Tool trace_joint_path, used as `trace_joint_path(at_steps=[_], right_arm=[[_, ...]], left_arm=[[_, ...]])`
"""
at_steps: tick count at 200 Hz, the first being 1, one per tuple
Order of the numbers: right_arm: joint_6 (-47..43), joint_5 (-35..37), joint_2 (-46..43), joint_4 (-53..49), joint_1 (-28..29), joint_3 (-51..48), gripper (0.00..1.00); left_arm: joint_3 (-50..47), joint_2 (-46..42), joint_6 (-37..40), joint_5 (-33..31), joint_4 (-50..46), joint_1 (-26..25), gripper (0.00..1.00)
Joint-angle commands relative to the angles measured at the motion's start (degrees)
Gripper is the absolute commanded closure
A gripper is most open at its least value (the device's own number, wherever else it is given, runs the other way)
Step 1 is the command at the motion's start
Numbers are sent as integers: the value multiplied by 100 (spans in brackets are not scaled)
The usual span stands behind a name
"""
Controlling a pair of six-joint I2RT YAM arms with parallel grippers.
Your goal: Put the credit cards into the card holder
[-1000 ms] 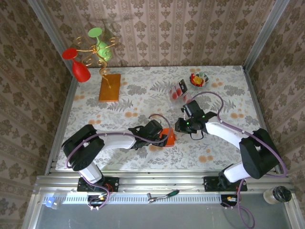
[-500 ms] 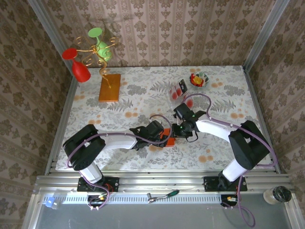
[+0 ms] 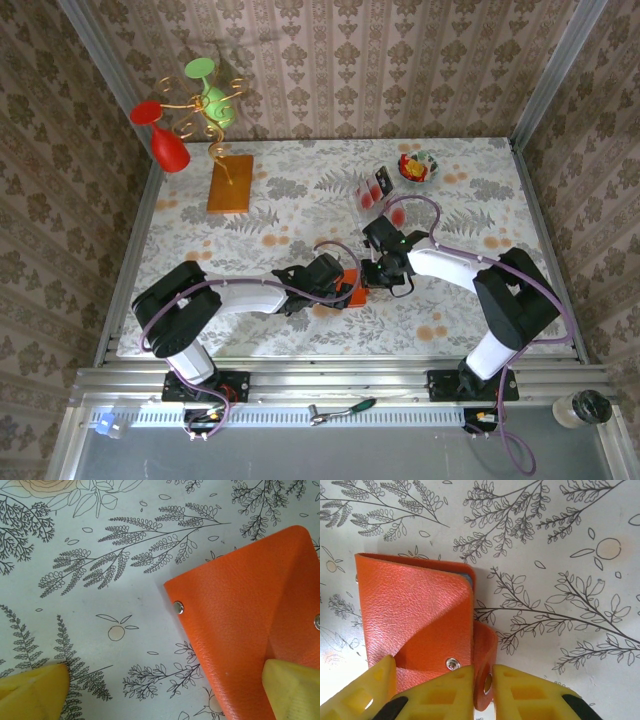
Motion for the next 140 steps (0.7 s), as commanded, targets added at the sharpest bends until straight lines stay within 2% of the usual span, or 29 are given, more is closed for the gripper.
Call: trace_joint_path(at_steps=[1, 40, 74, 113, 140], right_arm=[[-48, 139, -156, -200, 7, 98, 81], [-38, 148, -270, -244, 5, 105, 76], [-52, 148, -228, -254, 6, 109, 77], [-66, 122, -178, -218, 5, 62, 88], [-47, 23, -210, -168, -12, 31, 100]], left_arm=[[-191, 241, 36, 157, -327, -52, 0], [-194, 253, 32, 175, -305, -52, 0], [-193, 269, 26, 181, -296, -60, 0], [-204, 258, 19, 180, -276, -61, 0], [-209, 247, 16, 160, -282, -61, 0]])
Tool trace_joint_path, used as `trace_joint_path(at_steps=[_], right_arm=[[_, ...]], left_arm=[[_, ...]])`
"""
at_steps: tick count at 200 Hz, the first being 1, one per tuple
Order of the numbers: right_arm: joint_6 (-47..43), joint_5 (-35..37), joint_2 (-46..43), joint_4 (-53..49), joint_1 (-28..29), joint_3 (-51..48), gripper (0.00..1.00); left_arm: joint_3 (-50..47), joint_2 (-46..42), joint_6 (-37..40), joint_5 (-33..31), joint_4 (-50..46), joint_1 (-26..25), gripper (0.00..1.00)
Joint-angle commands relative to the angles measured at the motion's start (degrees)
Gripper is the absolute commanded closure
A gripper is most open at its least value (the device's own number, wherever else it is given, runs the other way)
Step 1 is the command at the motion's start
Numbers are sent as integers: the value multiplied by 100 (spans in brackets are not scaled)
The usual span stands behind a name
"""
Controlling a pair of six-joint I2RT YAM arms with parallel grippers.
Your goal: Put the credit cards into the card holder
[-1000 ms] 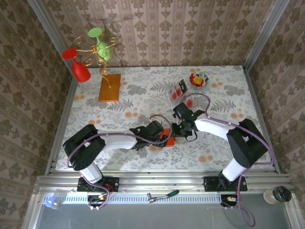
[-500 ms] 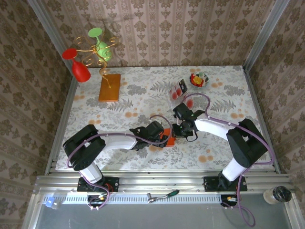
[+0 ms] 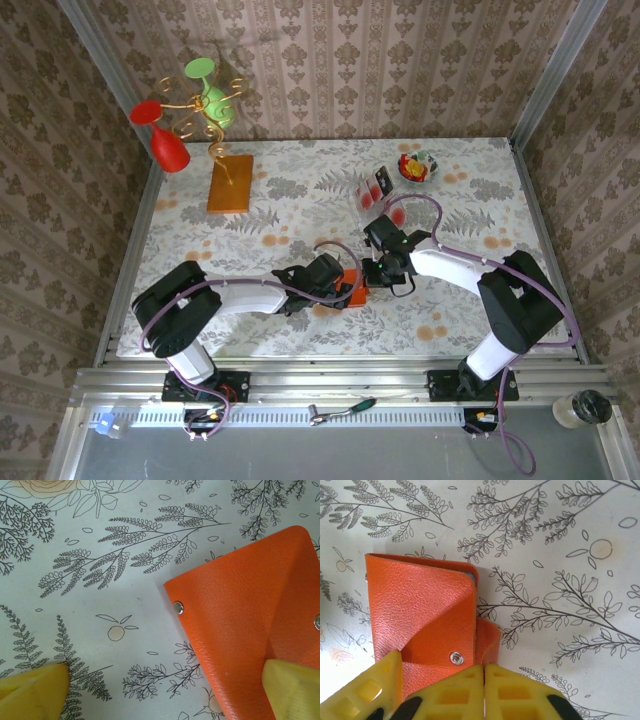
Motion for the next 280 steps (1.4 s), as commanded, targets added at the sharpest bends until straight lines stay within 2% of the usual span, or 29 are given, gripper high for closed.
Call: trace_joint_path(at_steps=[1, 51, 92, 177, 280], right_arm=[[-59, -4, -77, -127, -10, 34, 100], [121, -588, 61, 219, -36, 36, 100], [238, -772, 226, 418, -10, 64, 100], [309, -841, 456, 563, 43, -6, 100], [459, -777, 311, 796, 156, -644, 100]], left_arm=[[-197, 244, 16, 161, -315, -61, 0], [-218, 242, 17, 171, -300, -61, 0], [-198, 281, 16, 178, -284, -61, 0], [-215, 285, -1, 189, -263, -60, 0], [-209, 309, 12, 177, -276, -61, 0]])
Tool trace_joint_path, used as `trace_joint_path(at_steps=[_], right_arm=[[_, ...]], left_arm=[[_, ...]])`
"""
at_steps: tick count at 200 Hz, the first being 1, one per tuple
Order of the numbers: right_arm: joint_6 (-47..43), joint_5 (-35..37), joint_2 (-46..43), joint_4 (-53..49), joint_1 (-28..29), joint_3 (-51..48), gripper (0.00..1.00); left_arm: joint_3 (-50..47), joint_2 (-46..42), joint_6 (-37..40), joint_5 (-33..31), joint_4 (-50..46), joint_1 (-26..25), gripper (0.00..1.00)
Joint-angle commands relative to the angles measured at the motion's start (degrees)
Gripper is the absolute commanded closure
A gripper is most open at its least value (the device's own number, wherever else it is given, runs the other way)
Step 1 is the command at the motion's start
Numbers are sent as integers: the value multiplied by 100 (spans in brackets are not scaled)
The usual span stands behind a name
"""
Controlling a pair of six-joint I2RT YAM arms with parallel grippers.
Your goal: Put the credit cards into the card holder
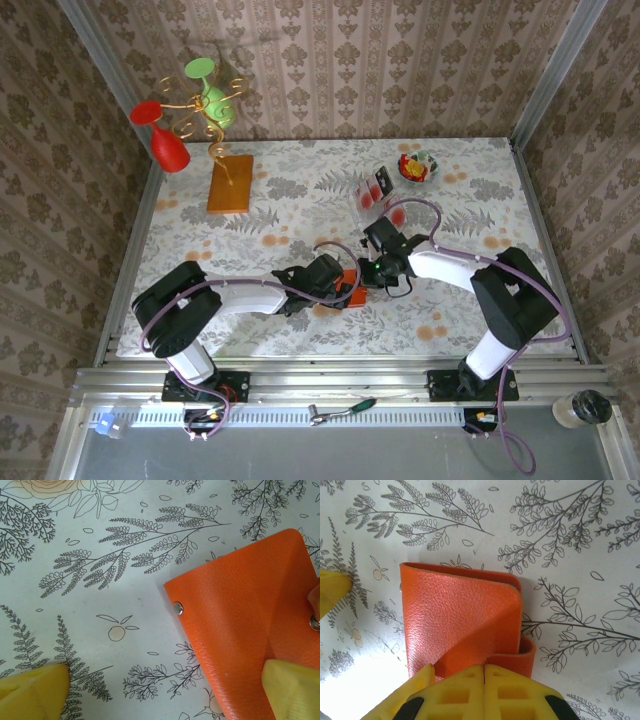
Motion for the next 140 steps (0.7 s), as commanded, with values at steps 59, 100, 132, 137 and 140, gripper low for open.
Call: trace_joint_path(at_steps=[59, 100, 132, 137, 140], right_arm=[[99, -32, -61, -124, 172, -534, 100], [92, 20, -31, -142, 201, -548, 100], [140, 137, 142, -169, 199, -550, 100], [149, 164, 176, -172, 199, -550, 100], [167, 188, 191, -174, 199, -551, 100]], left_arm=[[-170, 293, 8, 188, -338, -57, 0], [-174, 319, -2, 199, -340, -57, 0], [-196, 311, -19, 204, -318, -58, 0], [-191, 317, -18, 206, -314, -56, 0], [-193, 314, -23, 206, -320, -56, 0]])
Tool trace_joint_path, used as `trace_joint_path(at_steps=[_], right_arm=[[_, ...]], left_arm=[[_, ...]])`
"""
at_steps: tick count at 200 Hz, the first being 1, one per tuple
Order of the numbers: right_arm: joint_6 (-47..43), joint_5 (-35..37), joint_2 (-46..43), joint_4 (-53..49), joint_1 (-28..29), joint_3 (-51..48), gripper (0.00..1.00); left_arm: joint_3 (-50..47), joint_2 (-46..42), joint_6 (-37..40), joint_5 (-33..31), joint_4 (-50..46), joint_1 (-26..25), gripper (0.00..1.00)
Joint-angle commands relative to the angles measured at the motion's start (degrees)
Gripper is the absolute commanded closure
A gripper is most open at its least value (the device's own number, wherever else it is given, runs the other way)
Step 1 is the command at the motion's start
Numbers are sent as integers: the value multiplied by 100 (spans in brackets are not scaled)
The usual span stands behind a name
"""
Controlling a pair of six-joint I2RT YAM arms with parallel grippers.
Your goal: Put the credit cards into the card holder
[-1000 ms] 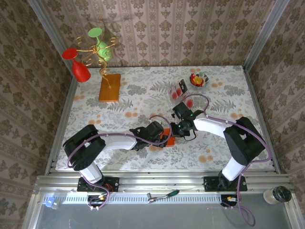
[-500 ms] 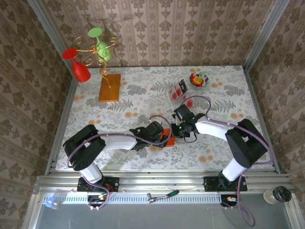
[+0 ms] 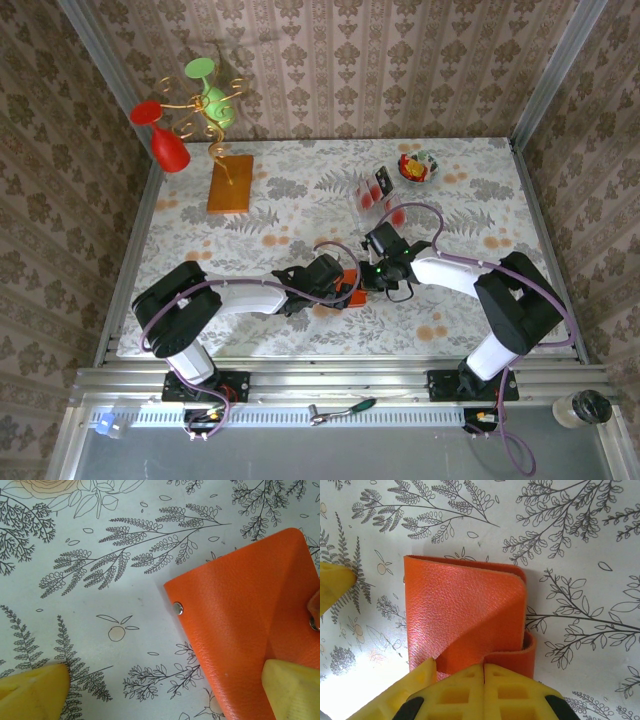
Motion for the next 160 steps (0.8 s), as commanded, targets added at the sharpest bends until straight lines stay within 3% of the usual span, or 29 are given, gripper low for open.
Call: trace_joint_path(at_steps=[1, 39, 98, 160], right_arm=[[88, 162, 368, -498, 124, -261, 100], [301, 552, 588, -506, 118, -507, 100], [459, 254, 229, -307, 120, -530, 100], [550, -77, 88, -259, 124, -148, 88]], left_arm=[[-192, 308, -25, 208, -319, -56, 0], [-219, 276, -45, 225, -287, -65, 0], [-233, 164, -86, 217, -272, -65, 0], [-150, -188, -181, 281, -146, 104, 0]])
